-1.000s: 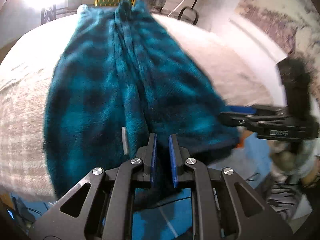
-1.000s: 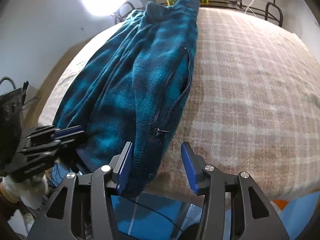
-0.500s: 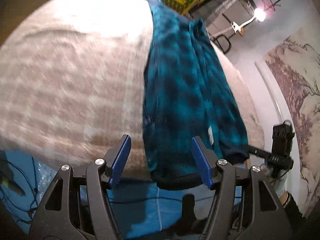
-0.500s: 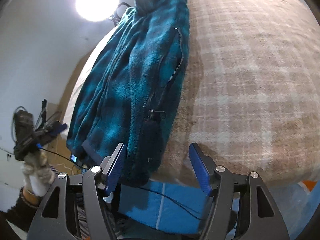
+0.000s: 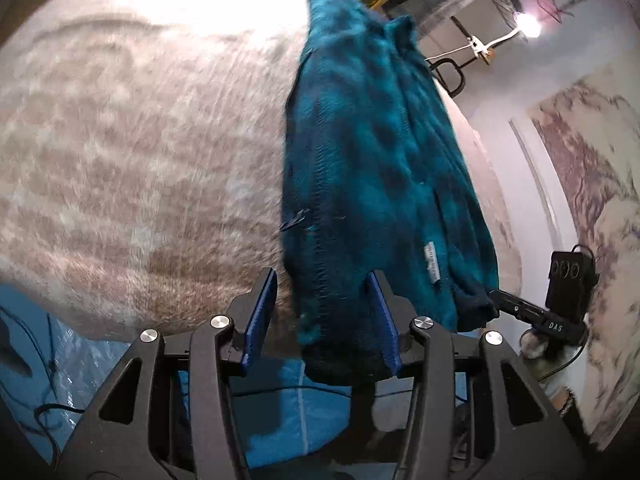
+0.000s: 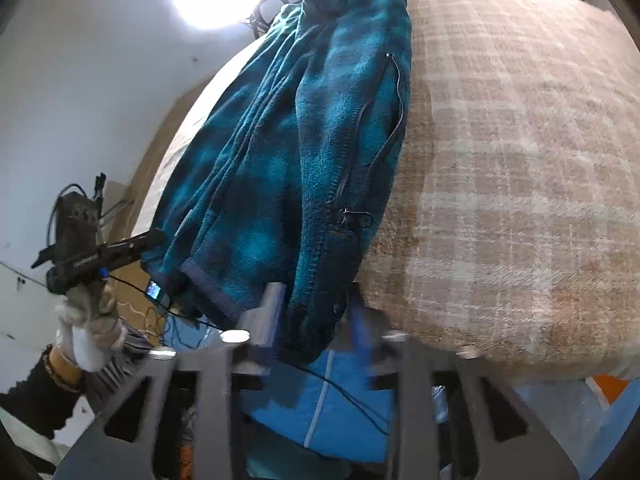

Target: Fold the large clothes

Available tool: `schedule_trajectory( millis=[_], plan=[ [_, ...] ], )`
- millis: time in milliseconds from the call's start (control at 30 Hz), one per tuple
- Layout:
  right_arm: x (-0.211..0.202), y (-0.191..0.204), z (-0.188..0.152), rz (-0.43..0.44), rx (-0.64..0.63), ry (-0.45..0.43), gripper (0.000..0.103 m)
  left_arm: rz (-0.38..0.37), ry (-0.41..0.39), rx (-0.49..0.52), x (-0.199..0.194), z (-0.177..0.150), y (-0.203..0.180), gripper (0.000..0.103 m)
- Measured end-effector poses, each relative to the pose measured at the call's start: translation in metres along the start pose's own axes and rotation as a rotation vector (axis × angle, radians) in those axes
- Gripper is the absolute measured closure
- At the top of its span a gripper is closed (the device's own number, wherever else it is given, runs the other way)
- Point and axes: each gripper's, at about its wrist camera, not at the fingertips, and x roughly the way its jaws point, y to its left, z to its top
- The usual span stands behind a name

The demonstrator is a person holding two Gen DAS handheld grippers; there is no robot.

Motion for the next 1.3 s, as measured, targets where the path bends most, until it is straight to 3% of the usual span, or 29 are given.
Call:
schedule_trajectory(
  millis=[200, 267, 333, 433, 633, 800, 967, 1300],
  plan=[
    [0.013, -0.008, -0.001, 0.128, 0.051, 0.048, 0.059, -0.047, 0.046, 0.065, 0.010, -0.006, -0.013, 0.057],
    [0.017, -0.007, 0.000, 0.131, 0.044, 0.055, 0.063, -0.024, 0.047, 0.100, 0.011, -0.007, -0.019, 0.072],
    [0.018, -0.008, 0.003, 0.150, 0.070, 0.055, 0.079, -0.058, 0.049, 0.066, 0.009, -0.005, -0.017, 0.083],
    [0.006, -0.014, 0.006, 0.187, 0.102, 0.032, 0.088, -0.124, 0.039, 0.012, -0.002, -0.003, -0.015, 0.089],
    [-0.021, -0.014, 0.014, 0.281, 0.135, -0.048, 0.090, -0.231, -0.002, -0.024, -0.026, 0.009, -0.028, 0.090],
    [-0.031, -0.018, 0.027, 0.312, 0.181, -0.082, 0.090, -0.266, -0.032, -0.023, -0.032, 0.033, -0.048, 0.090],
    [-0.048, -0.014, 0.051, 0.325, 0.195, -0.149, 0.090, -0.273, -0.071, -0.013, -0.031, 0.068, -0.068, 0.090],
    [-0.055, -0.013, 0.126, 0.254, 0.217, -0.253, 0.090, -0.238, -0.146, -0.030, -0.014, 0.132, -0.078, 0.090]
  ],
)
